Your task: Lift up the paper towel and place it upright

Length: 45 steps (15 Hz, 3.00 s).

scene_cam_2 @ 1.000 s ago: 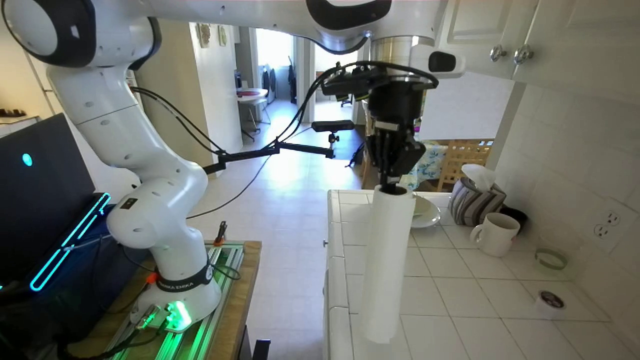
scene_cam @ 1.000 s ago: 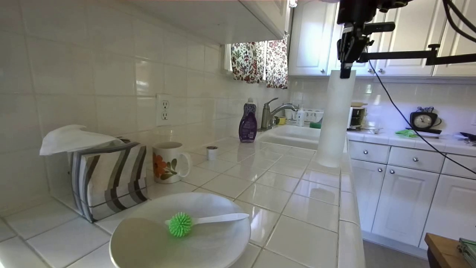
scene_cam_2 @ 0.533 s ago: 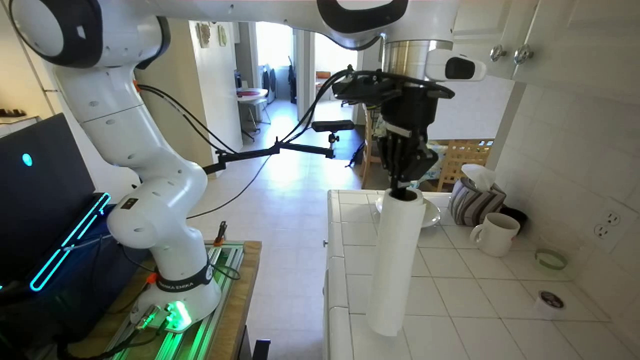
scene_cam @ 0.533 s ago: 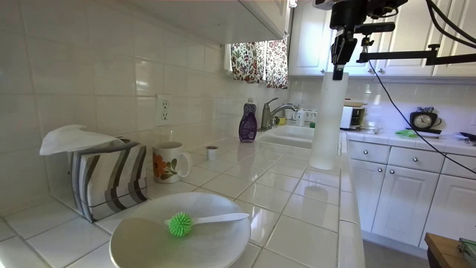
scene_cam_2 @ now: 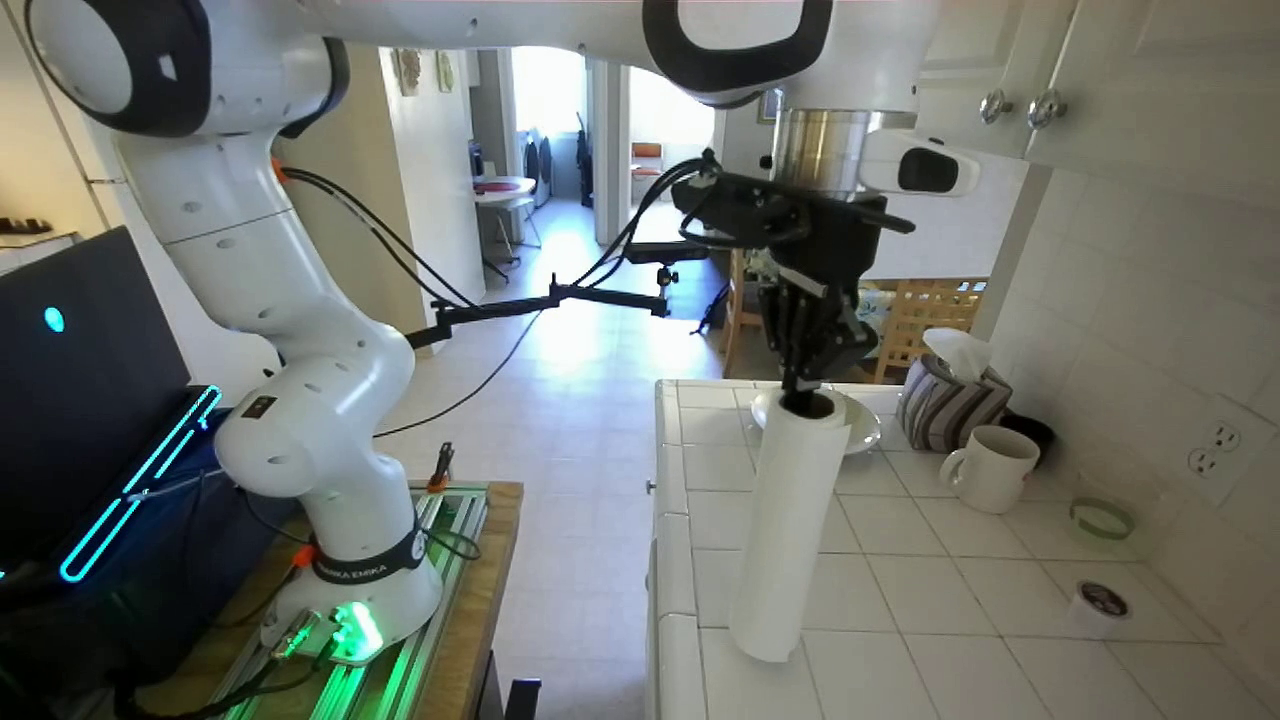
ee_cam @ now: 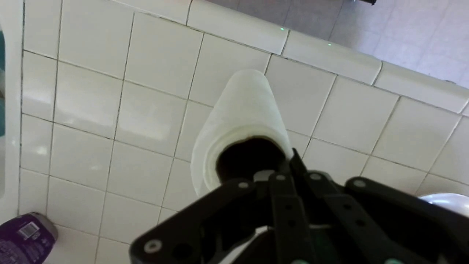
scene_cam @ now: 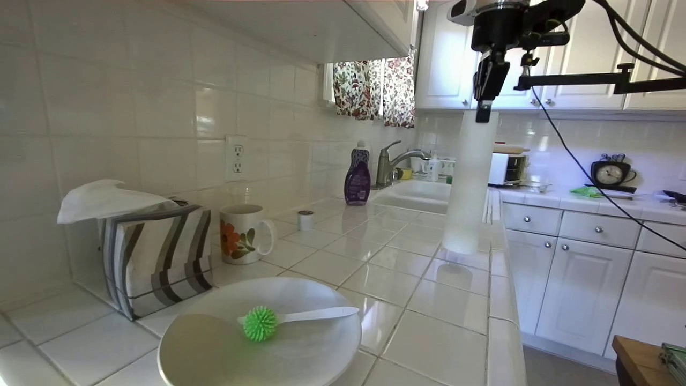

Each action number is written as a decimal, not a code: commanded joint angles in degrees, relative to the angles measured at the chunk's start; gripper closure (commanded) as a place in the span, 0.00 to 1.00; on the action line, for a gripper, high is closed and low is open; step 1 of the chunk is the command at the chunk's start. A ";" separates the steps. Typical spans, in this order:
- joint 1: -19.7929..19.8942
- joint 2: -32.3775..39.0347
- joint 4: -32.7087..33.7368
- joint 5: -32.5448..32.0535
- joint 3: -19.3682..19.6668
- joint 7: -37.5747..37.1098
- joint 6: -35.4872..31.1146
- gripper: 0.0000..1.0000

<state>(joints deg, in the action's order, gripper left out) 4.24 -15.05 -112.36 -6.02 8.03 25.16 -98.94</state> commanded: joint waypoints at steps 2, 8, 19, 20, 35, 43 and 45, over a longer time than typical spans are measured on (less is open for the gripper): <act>-0.54 1.78 -0.61 1.22 0.45 1.23 -2.08 0.99; -0.55 2.47 -1.02 1.69 0.32 1.48 -4.06 0.99; -0.60 1.32 -2.49 1.79 0.23 1.35 -5.15 0.44; -0.60 1.08 -2.60 1.72 0.19 1.17 -5.04 0.38; -1.96 -4.60 4.55 7.02 -1.06 -6.09 18.06 0.00; -0.86 -8.02 16.36 12.04 -1.88 -22.50 30.25 0.00; -0.63 -8.71 17.26 12.18 -1.89 -23.80 30.39 0.00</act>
<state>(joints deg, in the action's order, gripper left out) 3.26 -23.97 -95.41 6.07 6.34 1.20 -68.74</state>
